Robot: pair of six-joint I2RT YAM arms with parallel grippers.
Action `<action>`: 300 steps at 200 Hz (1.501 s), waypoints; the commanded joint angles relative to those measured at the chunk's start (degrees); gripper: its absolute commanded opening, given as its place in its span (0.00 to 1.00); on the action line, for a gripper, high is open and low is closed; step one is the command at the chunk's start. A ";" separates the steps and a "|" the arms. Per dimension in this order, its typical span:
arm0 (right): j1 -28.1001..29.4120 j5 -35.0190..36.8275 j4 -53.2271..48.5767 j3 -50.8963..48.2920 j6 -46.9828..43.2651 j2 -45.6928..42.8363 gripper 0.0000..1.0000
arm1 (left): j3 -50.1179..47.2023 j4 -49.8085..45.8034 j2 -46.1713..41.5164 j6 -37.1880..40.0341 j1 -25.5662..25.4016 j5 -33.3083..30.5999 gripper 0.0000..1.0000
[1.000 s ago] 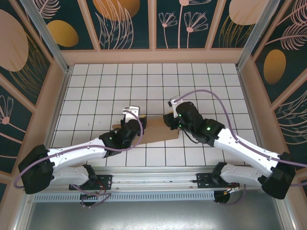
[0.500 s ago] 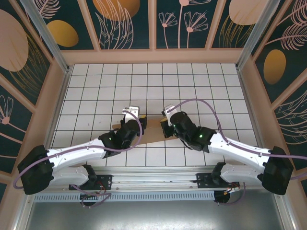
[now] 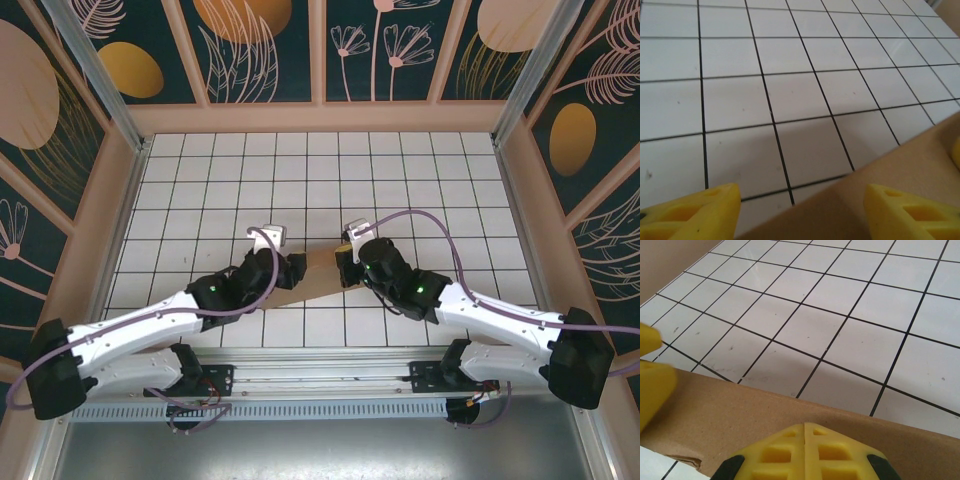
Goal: Fold the paper box
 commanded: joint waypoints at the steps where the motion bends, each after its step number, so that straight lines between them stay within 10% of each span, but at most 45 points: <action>1: 0.68 0.59 -4.49 -2.47 2.59 0.83 0.03 | 3.48 -11.85 -3.61 -7.06 0.67 8.08 0.70; 83: 1.46 0.81 -3.80 -3.04 3.52 1.50 0.04 | 3.64 -21.68 -15.13 -19.57 10.13 17.79 0.82; 162: 1.83 0.99 -3.63 -3.43 3.86 1.38 0.05 | 3.63 -25.21 -15.50 -20.75 11.13 13.54 0.82; 300: 2.09 -0.02 -3.43 -3.17 5.09 1.72 0.05 | -2.74 -12.20 -13.84 -21.35 11.20 17.93 0.81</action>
